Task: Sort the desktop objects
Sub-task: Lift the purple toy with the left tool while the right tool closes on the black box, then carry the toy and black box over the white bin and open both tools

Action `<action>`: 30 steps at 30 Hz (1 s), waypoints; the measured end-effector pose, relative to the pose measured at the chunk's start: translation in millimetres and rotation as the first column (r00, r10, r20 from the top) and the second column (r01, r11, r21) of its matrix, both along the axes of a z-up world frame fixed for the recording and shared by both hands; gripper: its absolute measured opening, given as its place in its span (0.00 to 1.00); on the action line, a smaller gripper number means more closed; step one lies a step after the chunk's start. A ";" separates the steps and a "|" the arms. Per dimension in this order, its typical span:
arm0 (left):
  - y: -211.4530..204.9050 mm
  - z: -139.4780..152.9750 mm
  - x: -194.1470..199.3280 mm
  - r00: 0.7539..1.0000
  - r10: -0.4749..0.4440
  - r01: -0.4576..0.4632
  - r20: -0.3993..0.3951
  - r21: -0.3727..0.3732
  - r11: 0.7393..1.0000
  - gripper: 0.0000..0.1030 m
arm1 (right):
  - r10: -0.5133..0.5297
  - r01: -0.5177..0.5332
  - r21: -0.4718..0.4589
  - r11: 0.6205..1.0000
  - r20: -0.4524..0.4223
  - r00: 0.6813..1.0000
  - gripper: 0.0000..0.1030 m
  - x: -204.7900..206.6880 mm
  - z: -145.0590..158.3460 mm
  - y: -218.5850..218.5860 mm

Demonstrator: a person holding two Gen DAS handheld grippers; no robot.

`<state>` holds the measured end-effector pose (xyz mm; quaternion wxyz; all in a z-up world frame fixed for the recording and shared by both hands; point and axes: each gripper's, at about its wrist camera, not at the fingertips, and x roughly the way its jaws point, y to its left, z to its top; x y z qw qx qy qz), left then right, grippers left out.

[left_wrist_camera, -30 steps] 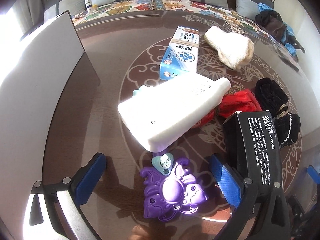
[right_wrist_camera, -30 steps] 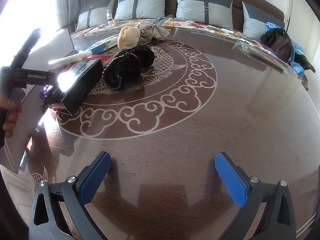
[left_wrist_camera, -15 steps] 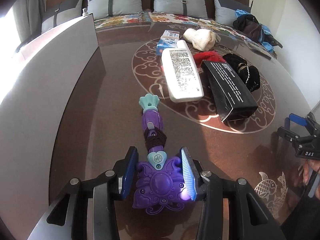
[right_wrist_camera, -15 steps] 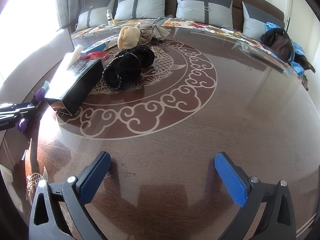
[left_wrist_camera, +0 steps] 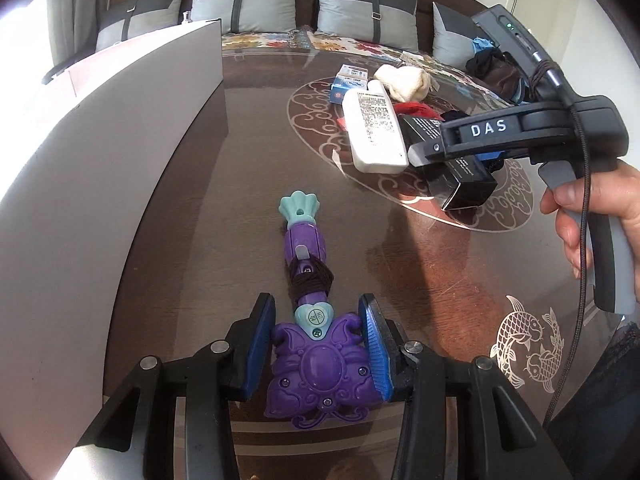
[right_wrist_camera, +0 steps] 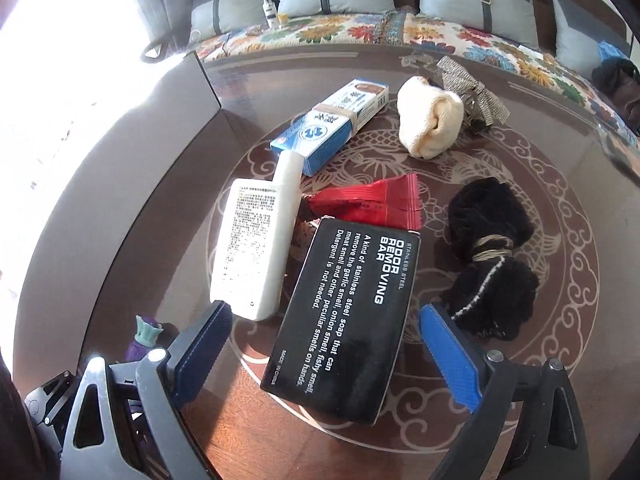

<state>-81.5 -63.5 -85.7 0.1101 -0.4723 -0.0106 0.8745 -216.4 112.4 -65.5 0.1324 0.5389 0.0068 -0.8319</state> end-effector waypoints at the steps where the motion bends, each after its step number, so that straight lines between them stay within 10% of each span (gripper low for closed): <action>1: -1.8 0.0 2.1 1.000 -0.001 0.001 -0.002 0.007 1.000 0.42 | 0.008 -0.010 0.048 0.999 0.033 0.999 0.59 -3.8 -6.6 -2.5; 15: -47.2 95.4 21.6 0.981 0.065 -0.017 -0.182 0.258 0.966 0.42 | 0.106 -0.109 -0.038 0.993 -0.067 0.992 0.57 57.7 84.3 17.6; 22: -155.5 144.1 27.0 0.942 0.238 -0.194 -0.235 0.196 0.961 0.42 | 0.293 -0.331 -0.190 0.924 -0.206 0.934 0.57 53.1 148.7 -136.0; 30: -250.0 75.1 16.5 0.904 0.428 -0.427 0.016 0.118 0.896 0.42 | 0.473 -0.504 -0.174 0.846 -0.191 0.860 0.57 58.4 108.9 -303.1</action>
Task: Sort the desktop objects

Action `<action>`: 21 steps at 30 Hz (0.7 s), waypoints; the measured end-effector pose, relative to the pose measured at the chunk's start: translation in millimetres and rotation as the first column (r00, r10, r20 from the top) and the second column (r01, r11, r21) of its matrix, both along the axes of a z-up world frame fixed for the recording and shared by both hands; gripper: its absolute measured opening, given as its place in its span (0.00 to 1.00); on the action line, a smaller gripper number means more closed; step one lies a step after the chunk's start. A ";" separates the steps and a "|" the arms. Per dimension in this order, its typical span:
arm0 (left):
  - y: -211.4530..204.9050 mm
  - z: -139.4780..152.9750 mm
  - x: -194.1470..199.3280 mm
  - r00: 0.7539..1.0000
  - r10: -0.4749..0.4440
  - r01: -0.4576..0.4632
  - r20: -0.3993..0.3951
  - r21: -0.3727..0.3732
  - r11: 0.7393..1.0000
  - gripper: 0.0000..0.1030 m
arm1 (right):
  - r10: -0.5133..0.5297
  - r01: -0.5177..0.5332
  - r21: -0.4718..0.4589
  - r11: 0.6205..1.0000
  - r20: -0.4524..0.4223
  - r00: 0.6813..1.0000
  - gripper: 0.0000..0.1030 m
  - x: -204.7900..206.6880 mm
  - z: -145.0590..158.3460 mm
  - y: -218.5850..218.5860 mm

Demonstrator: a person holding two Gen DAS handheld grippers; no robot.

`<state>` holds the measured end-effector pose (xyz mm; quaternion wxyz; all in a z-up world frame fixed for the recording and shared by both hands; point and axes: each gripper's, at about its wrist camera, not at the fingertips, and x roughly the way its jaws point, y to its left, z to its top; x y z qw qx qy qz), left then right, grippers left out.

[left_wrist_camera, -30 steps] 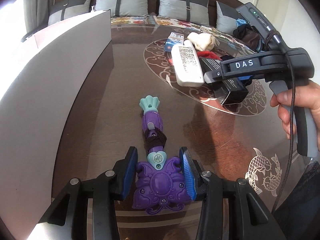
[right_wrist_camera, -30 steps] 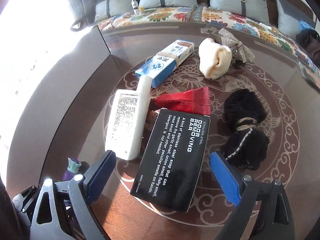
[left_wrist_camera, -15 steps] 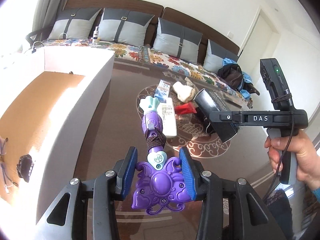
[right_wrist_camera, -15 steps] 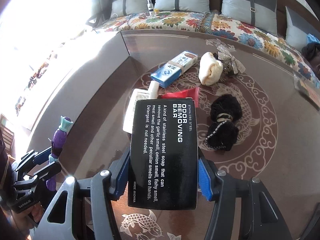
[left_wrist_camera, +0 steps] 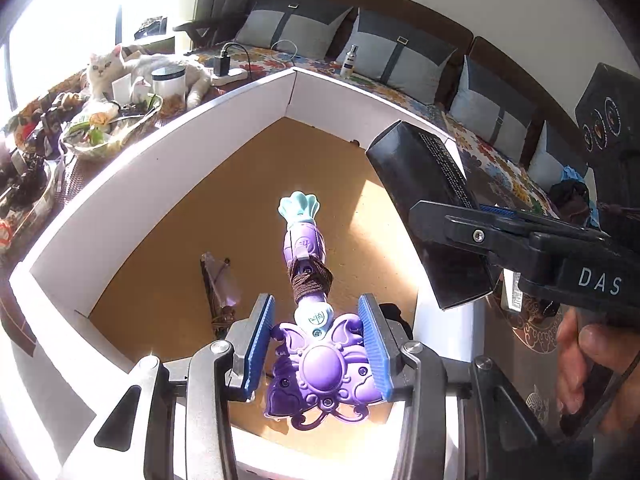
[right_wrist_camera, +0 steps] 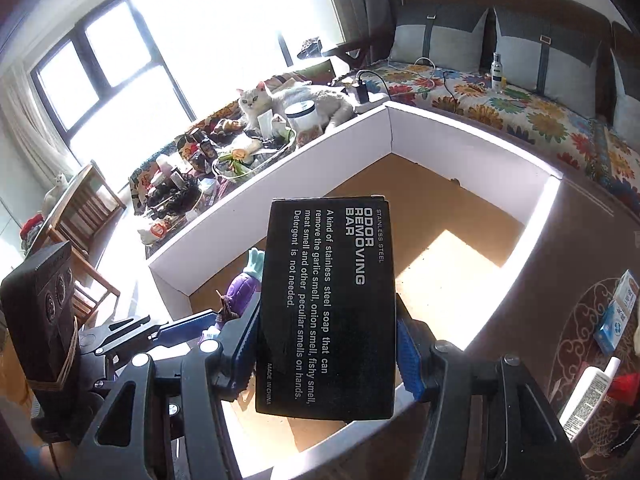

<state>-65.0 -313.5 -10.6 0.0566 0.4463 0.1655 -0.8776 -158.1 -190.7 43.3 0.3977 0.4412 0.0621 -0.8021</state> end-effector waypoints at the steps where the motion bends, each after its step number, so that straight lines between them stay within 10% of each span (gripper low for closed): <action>1: -1.8 -9.5 0.3 0.999 0.020 -0.020 0.041 -0.010 1.000 0.43 | 0.009 -0.009 0.019 1.000 0.021 1.000 0.58 -0.7 -11.0 -10.2; 6: 14.0 -6.5 15.0 1.000 0.002 -0.002 -0.001 -0.061 0.998 0.70 | -0.005 0.004 0.023 1.000 0.061 0.998 0.64 -2.0 -32.4 -12.3; 10: 40.9 12.9 22.0 0.997 -0.030 0.025 -0.071 -0.069 0.997 0.71 | -0.048 0.046 -0.031 0.998 -0.066 0.997 0.84 10.9 -6.9 42.7; 16: 129.6 40.6 32.7 0.961 -0.208 0.202 -0.181 -0.049 0.978 0.73 | -0.264 0.269 -0.013 0.963 -0.237 0.935 0.98 34.9 -22.3 188.6; 21: 223.8 13.5 30.1 0.919 -0.366 0.371 -0.143 0.005 0.929 0.95 | -0.420 0.469 0.188 0.863 -0.250 0.872 0.98 51.2 -85.9 314.3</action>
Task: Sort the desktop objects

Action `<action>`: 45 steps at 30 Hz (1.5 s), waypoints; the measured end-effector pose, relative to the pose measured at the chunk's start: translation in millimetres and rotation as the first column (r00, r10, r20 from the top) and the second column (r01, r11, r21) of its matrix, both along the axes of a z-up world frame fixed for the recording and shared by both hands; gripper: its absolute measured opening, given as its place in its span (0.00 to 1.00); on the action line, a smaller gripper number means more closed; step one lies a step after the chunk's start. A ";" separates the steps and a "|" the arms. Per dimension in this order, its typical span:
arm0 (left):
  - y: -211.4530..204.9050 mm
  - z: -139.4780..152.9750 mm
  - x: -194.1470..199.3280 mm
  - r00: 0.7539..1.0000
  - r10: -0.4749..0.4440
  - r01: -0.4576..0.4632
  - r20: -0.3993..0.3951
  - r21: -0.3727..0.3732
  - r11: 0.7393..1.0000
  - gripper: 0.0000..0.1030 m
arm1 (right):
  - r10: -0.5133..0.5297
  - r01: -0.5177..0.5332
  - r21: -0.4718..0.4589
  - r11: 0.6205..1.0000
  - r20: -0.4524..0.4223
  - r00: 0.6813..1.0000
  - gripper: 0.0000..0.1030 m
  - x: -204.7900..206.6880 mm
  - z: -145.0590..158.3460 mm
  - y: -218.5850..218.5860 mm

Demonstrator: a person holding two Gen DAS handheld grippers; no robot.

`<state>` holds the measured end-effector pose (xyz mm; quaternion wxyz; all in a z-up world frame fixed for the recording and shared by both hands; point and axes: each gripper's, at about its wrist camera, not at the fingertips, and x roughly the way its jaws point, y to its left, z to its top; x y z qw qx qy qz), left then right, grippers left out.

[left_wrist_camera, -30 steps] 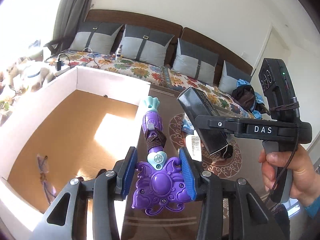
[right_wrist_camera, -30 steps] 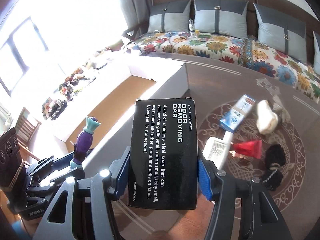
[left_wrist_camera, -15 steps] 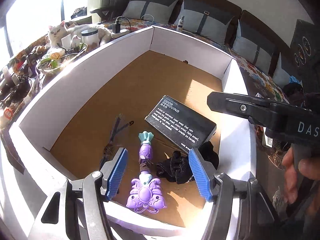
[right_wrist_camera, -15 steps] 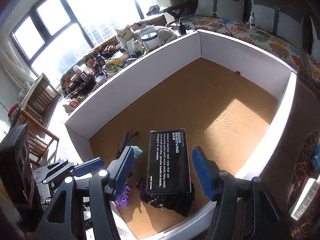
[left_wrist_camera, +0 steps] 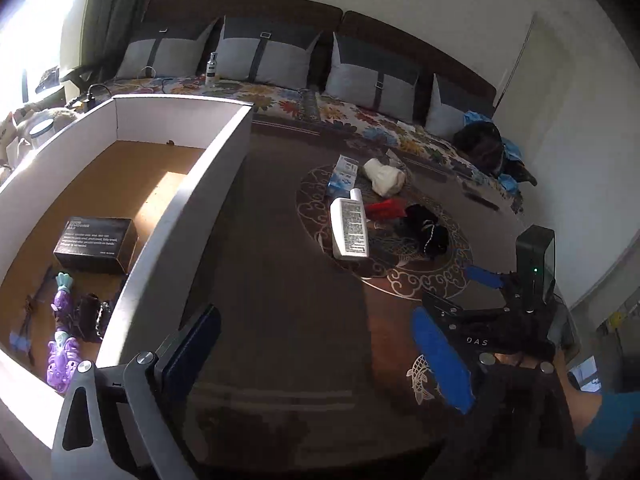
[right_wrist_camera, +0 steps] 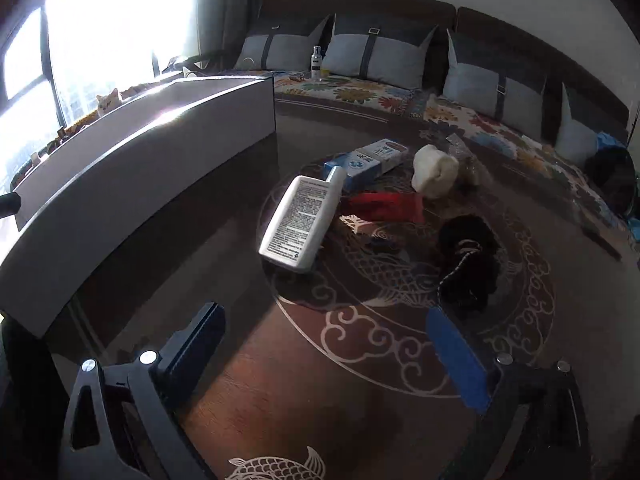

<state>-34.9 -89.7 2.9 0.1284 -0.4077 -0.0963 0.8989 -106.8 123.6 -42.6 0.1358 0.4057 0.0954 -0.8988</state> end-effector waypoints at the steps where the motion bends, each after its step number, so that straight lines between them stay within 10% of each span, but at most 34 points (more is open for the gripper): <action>1: 17.5 -14.6 -2.9 0.999 -0.027 0.027 0.033 -0.008 1.000 0.95 | -0.035 0.035 0.013 0.999 0.011 0.999 0.98 3.8 -8.6 22.2; 7: 84.8 -85.4 -32.1 0.987 -0.070 0.088 0.142 -0.122 0.989 0.95 | -0.189 0.186 0.048 0.981 0.057 0.980 0.98 9.4 -31.8 108.8; 18: 126.2 -103.9 -88.1 0.995 -0.021 0.049 0.098 -0.301 0.952 0.97 | -0.272 0.272 -0.001 0.962 0.054 0.961 0.98 12.3 -42.6 129.9; 45: 127.4 -105.5 -98.1 0.995 -0.050 0.072 0.084 -0.283 0.956 1.00 | -0.295 0.297 -0.019 0.955 0.094 0.951 1.00 10.7 -51.5 136.7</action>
